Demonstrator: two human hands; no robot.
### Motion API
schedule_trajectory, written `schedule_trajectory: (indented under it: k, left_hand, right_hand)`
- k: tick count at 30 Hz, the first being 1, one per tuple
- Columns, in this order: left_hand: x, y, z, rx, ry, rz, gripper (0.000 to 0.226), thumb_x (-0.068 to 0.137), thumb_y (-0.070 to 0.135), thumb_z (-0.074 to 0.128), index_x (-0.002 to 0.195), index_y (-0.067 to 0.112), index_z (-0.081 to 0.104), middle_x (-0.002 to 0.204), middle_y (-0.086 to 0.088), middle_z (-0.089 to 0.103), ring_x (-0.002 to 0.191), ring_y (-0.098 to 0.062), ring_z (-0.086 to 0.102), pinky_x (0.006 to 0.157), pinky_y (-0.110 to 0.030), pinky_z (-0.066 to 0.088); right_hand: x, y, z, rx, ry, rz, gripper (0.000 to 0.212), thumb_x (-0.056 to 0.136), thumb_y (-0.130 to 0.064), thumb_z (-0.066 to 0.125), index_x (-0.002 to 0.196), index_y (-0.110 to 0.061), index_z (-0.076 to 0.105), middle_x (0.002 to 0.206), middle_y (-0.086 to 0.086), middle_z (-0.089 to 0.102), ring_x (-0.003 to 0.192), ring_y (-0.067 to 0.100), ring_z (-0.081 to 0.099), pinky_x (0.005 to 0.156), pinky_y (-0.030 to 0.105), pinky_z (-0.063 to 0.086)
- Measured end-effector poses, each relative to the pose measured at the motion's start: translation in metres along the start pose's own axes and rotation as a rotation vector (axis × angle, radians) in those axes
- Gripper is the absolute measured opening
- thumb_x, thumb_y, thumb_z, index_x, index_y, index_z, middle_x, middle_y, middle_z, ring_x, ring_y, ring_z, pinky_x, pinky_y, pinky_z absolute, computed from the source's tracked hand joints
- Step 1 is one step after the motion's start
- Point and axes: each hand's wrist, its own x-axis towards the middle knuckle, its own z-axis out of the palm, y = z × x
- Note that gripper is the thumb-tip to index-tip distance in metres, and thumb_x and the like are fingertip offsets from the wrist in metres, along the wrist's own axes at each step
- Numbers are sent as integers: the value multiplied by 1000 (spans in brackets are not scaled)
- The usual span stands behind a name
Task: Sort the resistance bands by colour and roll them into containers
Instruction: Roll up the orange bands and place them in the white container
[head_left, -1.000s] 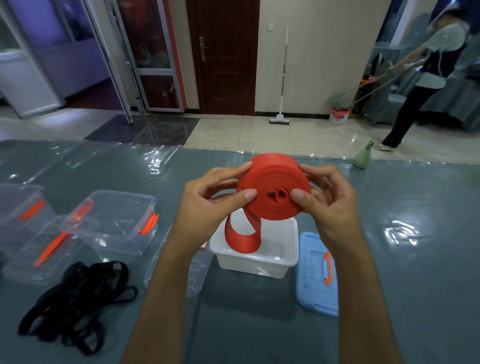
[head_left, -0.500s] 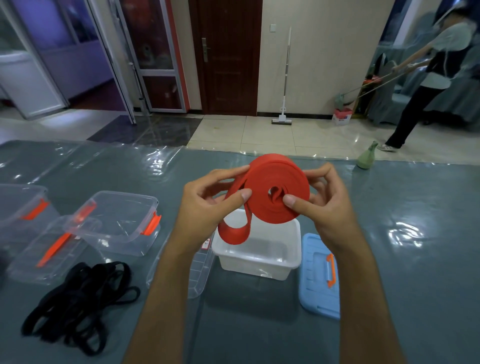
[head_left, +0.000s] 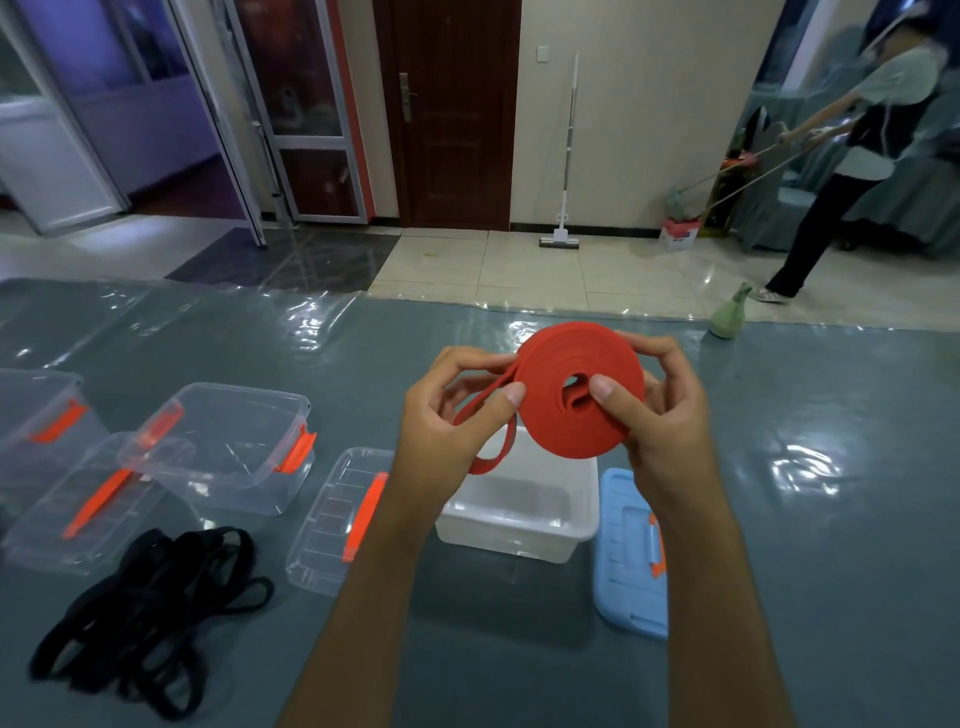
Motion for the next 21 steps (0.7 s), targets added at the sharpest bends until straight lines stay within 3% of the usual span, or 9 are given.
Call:
schedule_trajectory:
  k: [8, 12, 15, 21]
  left_hand:
    - [1, -9, 10, -97, 148, 41, 19, 85, 1, 79, 100, 4, 68, 102, 0, 75, 100, -22, 74, 89, -37, 60]
    - [2, -21, 17, -139, 227, 24, 11, 87, 6, 80, 88, 14, 72, 108, -7, 68, 104, -27, 69, 88, -44, 58]
    - [2, -27, 19, -102, 269, -2, 9, 88, 22, 82, 84, 24, 74, 105, -4, 70, 102, -23, 69, 80, -46, 53]
    - [0, -32, 18, -157, 322, -25, 19, 80, 40, 86, 83, 23, 77, 106, -3, 68, 98, -34, 70, 76, -47, 51]
  right_hand:
    - [4, 1, 2, 6, 37, -14, 52, 78, -15, 85, 123, -17, 60, 109, 19, 77, 95, 36, 77, 73, 39, 62]
    - [7, 5, 7, 8, 63, -22, 45, 79, -13, 81, 118, -23, 62, 108, 18, 77, 94, 34, 77, 71, 39, 63]
    - [8, 6, 11, 26, 87, -35, 45, 76, -16, 85, 115, -25, 63, 105, 15, 78, 90, 30, 78, 68, 35, 62]
    - [10, 8, 16, 40, 103, -51, 43, 77, -16, 82, 115, -25, 63, 108, 18, 76, 92, 30, 77, 68, 34, 61]
